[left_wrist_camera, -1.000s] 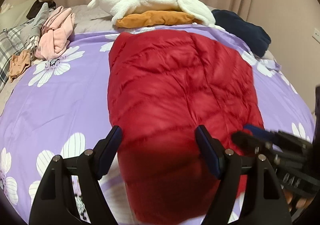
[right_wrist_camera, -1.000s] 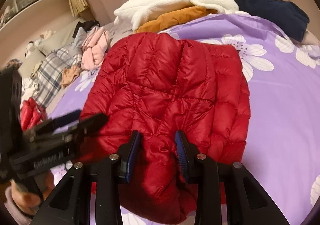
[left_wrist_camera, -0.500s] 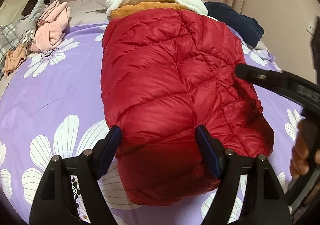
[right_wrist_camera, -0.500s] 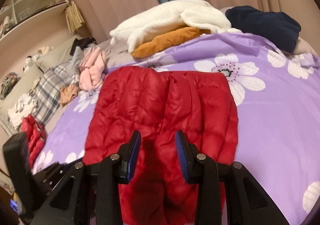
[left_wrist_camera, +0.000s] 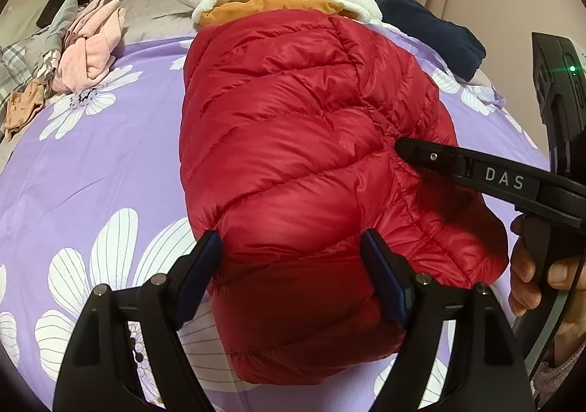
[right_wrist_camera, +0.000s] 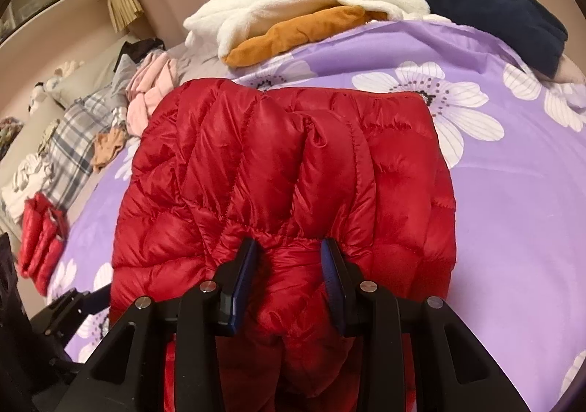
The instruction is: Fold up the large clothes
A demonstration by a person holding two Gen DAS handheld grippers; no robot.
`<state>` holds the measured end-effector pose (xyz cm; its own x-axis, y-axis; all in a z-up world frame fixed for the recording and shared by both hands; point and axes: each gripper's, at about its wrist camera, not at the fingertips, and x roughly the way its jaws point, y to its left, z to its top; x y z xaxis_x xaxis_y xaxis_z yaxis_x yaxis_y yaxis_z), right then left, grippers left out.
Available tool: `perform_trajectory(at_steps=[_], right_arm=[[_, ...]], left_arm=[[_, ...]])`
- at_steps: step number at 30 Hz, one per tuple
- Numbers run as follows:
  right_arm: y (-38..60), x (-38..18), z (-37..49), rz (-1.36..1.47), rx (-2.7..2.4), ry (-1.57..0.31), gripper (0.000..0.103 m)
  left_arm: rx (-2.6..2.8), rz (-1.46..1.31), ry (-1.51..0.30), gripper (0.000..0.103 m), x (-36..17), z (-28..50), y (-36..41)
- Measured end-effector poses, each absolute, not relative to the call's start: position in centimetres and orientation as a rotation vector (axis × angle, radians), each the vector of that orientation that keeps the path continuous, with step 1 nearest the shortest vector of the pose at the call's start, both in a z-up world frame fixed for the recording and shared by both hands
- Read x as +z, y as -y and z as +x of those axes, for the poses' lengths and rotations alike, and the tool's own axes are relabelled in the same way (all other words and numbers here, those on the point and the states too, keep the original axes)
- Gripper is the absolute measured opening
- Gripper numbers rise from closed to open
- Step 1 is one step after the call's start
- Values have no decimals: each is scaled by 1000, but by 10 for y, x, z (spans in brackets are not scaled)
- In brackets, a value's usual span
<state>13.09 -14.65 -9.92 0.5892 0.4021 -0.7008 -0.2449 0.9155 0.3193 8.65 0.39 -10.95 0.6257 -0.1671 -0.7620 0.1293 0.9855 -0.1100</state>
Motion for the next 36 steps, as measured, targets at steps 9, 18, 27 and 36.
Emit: perform_trajectory(at_steps=[9,18,27,36], right_arm=[[155,-80,104,190,390,-787,35],[149,-78,85,100,402,-773,35],[144,-95,92,80,383,-815,35],[143,-100,87,81,382,-818,35]], left_arm=[[-167,-57,-890,80,-109,85,-7],[-164,-57,-897,80,-109,86,-7],[-164,-50,-898,79,-110,86,-7],[-164,-42,-901,80,-111,87,-7]])
